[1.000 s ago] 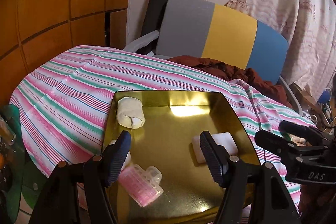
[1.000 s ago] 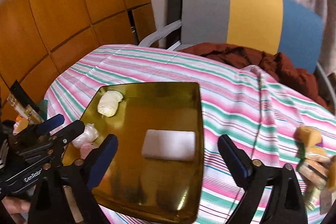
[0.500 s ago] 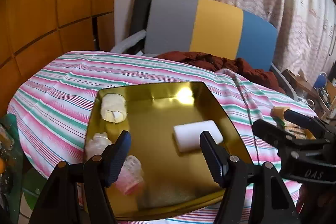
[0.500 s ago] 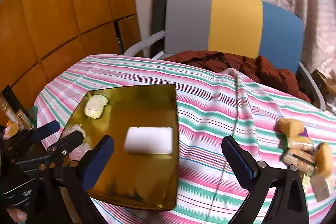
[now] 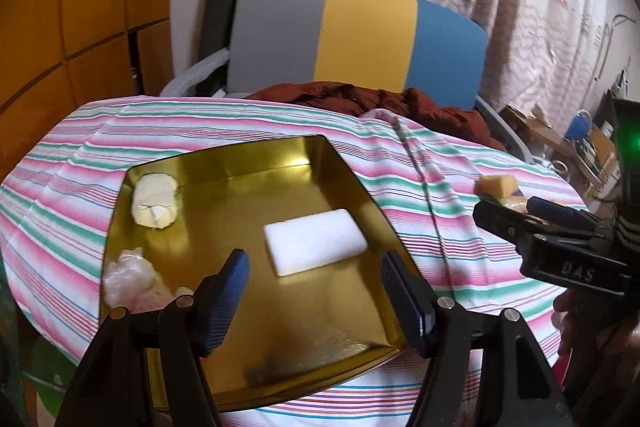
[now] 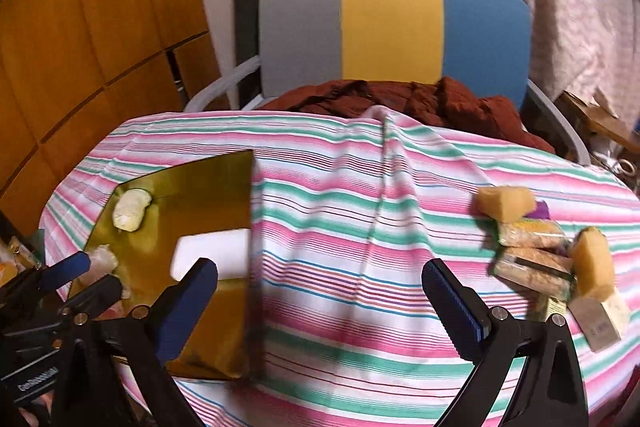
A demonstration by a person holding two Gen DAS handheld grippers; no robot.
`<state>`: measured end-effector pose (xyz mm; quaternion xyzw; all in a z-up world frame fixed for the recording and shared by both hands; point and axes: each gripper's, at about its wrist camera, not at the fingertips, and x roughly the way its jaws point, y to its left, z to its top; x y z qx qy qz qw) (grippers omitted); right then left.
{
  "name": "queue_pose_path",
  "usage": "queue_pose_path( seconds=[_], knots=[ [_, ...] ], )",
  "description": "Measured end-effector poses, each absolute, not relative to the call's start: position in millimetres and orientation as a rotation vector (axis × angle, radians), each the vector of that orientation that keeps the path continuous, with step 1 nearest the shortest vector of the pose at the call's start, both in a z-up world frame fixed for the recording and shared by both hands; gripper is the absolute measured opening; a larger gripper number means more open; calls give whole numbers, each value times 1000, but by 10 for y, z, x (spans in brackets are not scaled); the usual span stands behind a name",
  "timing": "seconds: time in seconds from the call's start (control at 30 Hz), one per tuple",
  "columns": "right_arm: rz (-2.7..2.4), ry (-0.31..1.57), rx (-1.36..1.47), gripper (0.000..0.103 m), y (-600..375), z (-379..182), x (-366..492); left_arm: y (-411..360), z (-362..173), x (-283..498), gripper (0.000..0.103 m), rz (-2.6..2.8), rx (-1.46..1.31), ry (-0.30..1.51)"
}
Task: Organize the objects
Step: 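Move both open tools back to the pile of items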
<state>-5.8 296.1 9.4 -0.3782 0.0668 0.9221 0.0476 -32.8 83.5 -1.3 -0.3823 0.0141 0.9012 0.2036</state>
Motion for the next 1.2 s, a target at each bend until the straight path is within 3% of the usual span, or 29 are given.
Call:
queue_pose_path(
  seconds=[0.3,0.57,0.77,0.93,1.2],
  knots=[
    [2682,255,-1148,103,3625,50,122,1244,25,-275,69,2382,-1046,75],
    [2519,338,-987,103,4779,370,347,1693,112,-273,69,2284,-1013,98],
    [2408,473,-948,103,5596,210,455,2060,50,-298,69,2197,-1054,126],
    [2352,706,-984,103,5892,-147,552,2372,-4,-383,69,2148,-1100,136],
    [2382,737,-960,103,5886,-127,603,2981,-129,-720,70,2047,-1234,51]
  ],
)
